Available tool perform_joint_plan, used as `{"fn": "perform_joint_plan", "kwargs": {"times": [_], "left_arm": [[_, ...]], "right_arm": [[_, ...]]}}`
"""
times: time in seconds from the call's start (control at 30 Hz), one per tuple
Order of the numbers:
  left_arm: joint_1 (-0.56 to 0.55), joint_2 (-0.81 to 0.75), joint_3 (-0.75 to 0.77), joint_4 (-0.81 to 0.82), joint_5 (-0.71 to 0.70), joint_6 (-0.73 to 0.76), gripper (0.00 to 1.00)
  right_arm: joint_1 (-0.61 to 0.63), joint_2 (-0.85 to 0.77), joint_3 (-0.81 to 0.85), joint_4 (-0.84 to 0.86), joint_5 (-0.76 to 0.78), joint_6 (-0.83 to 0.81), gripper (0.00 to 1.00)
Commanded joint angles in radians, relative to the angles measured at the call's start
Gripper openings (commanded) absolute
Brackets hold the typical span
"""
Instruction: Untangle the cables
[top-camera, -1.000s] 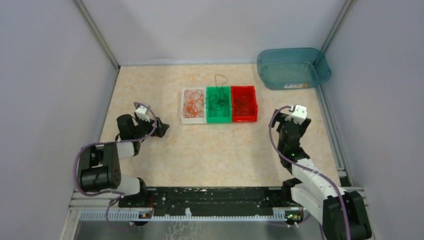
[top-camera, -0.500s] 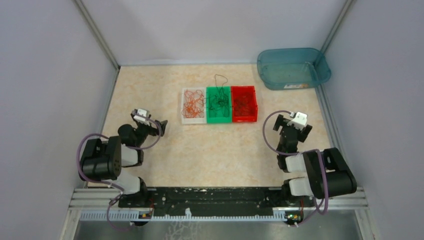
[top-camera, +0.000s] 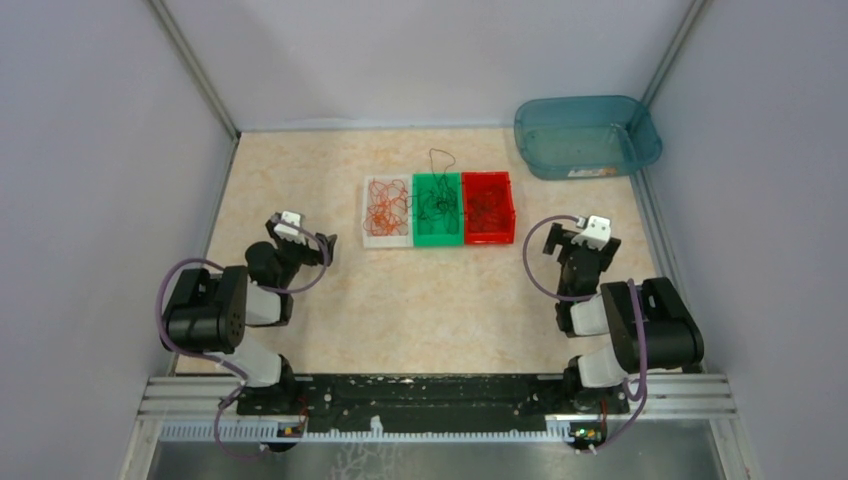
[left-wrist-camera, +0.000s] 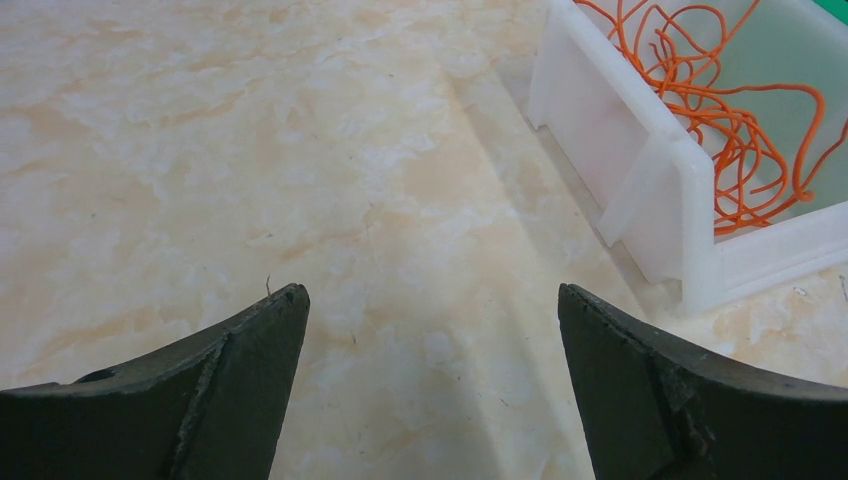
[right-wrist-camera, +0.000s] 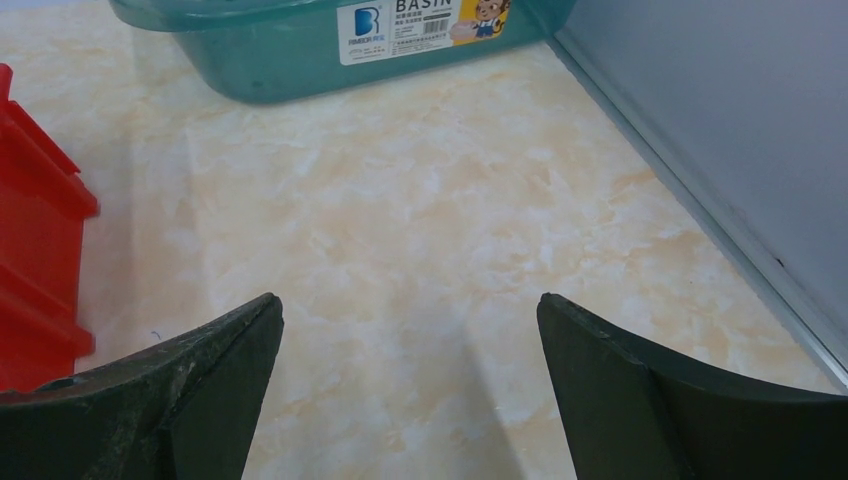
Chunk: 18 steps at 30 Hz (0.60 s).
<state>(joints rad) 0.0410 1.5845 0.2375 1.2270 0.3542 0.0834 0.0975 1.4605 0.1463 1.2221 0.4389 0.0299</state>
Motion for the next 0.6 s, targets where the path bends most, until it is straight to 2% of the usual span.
{"fn": "perform_joint_plan", "kwargs": {"times": [0.0, 0.57], "left_arm": [[-0.003, -0.012, 0.007, 0.007, -0.022, 0.013, 0.99], [-0.021, -0.012, 0.019, -0.017, -0.059, 0.021, 0.99]], "right_arm": [[-0.008, -0.008, 0.020, 0.040, -0.041, 0.010, 0.99], [-0.009, -0.009, 0.021, 0.033, -0.045, 0.010, 0.99]]}}
